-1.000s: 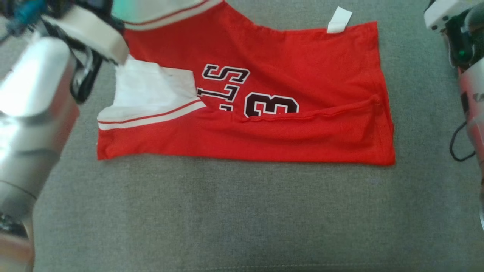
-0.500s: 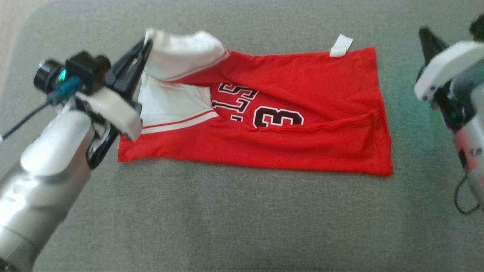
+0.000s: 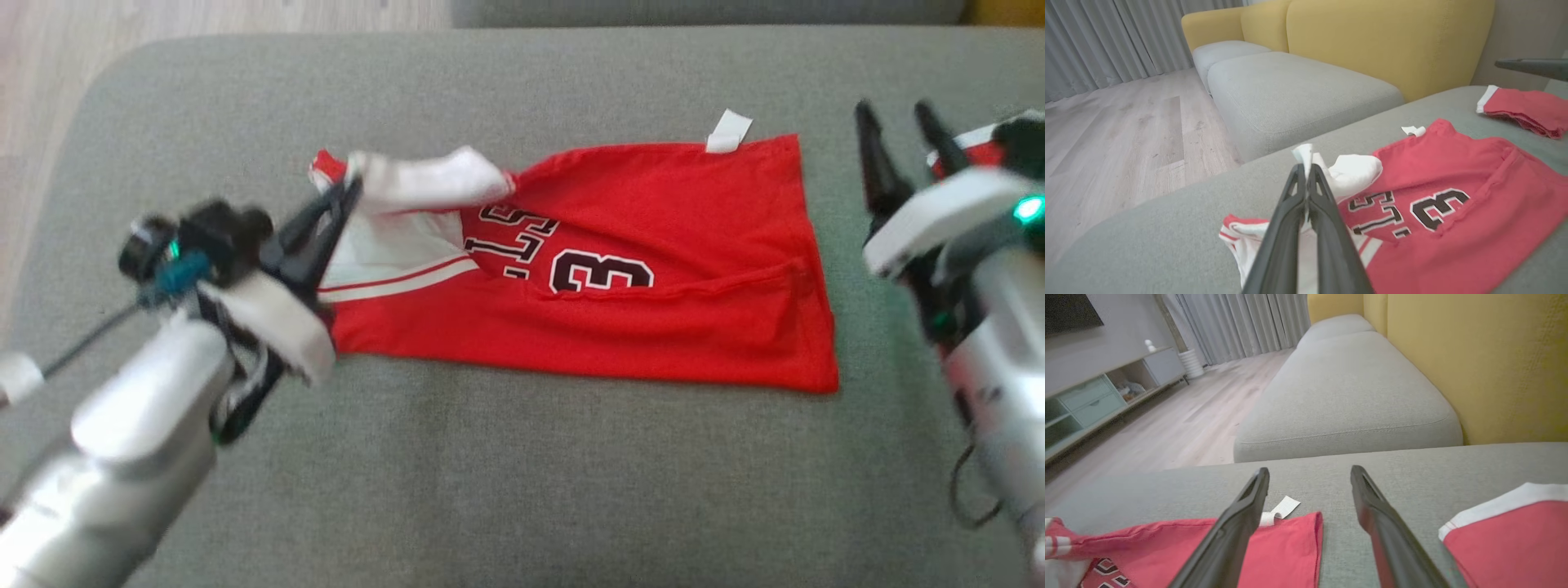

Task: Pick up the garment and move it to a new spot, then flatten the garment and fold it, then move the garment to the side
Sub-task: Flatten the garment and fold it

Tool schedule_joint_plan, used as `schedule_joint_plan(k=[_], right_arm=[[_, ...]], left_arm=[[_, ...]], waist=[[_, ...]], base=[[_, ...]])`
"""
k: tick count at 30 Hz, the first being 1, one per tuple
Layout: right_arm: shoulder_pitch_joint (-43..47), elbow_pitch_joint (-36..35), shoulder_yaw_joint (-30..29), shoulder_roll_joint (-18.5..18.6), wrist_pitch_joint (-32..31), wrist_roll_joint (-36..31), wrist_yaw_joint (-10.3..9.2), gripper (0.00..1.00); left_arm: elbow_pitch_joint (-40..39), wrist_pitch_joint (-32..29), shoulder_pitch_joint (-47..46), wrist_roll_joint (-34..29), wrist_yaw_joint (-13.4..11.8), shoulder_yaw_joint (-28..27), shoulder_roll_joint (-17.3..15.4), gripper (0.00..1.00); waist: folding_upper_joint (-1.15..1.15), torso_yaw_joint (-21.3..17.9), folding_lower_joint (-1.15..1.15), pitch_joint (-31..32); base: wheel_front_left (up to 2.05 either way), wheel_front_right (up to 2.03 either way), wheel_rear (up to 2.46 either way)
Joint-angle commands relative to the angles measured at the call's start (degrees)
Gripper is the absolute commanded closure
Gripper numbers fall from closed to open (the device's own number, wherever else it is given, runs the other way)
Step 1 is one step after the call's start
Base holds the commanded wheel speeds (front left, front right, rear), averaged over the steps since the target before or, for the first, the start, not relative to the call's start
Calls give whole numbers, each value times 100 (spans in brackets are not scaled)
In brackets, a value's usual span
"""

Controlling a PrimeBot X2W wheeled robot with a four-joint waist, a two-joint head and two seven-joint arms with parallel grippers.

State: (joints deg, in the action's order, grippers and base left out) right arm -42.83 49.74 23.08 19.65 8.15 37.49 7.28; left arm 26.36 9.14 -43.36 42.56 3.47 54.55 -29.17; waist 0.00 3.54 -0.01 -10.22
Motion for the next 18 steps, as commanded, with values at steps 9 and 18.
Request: schedule_joint_plan(k=[9,18], right_arm=[[1209,-910,-637,-503,619,-225,21,0],[2468,-2430,-1573,-1307,682,-1495,21,0]], left_arm=[[-660,-131,935,223,-333,88,-473,73],[-1194,488,1633,384,-1294,-500,-405,0]], waist=[[0,-3,1,428],[0,-63,1,748]], base=[[0,0,0],[0,0,0]])
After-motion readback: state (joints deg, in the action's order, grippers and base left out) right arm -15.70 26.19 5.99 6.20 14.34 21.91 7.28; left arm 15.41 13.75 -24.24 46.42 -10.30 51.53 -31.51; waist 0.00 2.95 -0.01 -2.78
